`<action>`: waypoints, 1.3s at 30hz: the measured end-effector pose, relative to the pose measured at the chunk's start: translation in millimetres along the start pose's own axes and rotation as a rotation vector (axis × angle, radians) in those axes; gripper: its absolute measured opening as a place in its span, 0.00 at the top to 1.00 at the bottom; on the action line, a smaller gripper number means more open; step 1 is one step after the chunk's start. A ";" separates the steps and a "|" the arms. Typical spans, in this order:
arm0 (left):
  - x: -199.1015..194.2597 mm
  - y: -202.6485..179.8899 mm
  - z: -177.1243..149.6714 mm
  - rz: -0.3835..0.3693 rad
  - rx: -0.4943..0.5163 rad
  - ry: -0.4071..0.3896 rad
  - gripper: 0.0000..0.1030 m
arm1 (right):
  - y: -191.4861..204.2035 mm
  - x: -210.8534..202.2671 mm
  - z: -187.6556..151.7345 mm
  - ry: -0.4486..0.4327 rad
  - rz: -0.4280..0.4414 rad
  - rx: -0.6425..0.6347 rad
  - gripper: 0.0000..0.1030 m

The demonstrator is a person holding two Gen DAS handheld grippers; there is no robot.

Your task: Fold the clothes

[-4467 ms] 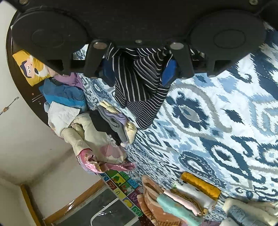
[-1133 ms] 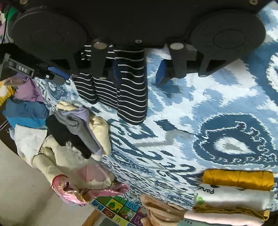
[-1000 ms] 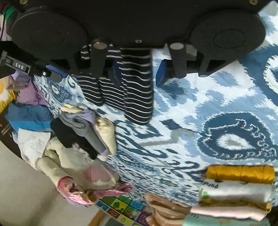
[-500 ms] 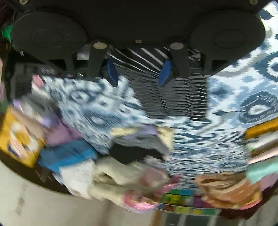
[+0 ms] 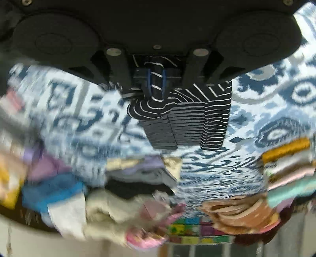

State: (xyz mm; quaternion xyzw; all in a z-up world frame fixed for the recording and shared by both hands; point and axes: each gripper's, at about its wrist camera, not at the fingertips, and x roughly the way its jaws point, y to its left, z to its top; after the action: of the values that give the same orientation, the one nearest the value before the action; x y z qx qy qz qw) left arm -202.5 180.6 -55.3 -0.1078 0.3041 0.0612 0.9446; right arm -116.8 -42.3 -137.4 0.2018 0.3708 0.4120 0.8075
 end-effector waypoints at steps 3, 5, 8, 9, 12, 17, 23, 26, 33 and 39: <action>-19.4 25.1 4.6 -0.028 -0.115 -0.051 0.93 | -0.2 5.5 -2.5 0.006 0.004 0.009 0.49; -30.7 41.2 5.4 -0.041 -0.181 -0.079 0.93 | 1.8 6.6 -3.1 0.000 0.010 0.001 0.49; -46.1 62.1 8.9 -0.039 -0.245 -0.113 0.94 | 6.1 3.9 -2.7 -0.020 0.025 -0.012 0.44; -51.3 67.1 10.4 -0.035 -0.256 -0.123 0.94 | 7.5 2.3 -2.0 -0.028 0.032 -0.017 0.42; -65.9 83.9 16.1 -0.036 -0.303 -0.155 0.95 | 10.9 -1.5 -0.7 -0.051 0.053 -0.034 0.35; -83.0 105.7 21.9 -0.006 -0.342 -0.180 0.95 | 13.5 -2.9 -0.8 -0.060 0.081 -0.049 0.35; -102.4 127.5 22.1 0.044 -0.356 -0.205 0.96 | 21.6 -2.5 -1.2 -0.061 0.097 -0.082 0.34; -109.5 142.6 21.8 0.065 -0.371 -0.206 0.96 | 21.3 -0.7 -2.2 -0.055 0.095 -0.081 0.34; -123.1 186.2 17.9 0.154 -0.438 -0.183 0.96 | 16.2 5.0 -3.7 -0.044 0.073 -0.059 0.34; -133.6 220.0 17.8 0.216 -0.519 -0.181 0.96 | 19.1 10.5 -5.1 -0.031 0.067 -0.068 0.34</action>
State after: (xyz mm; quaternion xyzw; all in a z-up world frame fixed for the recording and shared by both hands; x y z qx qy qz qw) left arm -340.3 391.5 0.7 -0.3067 0.2026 0.2464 0.8967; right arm -126.5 -22.6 -133.2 0.1927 0.3369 0.4480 0.8054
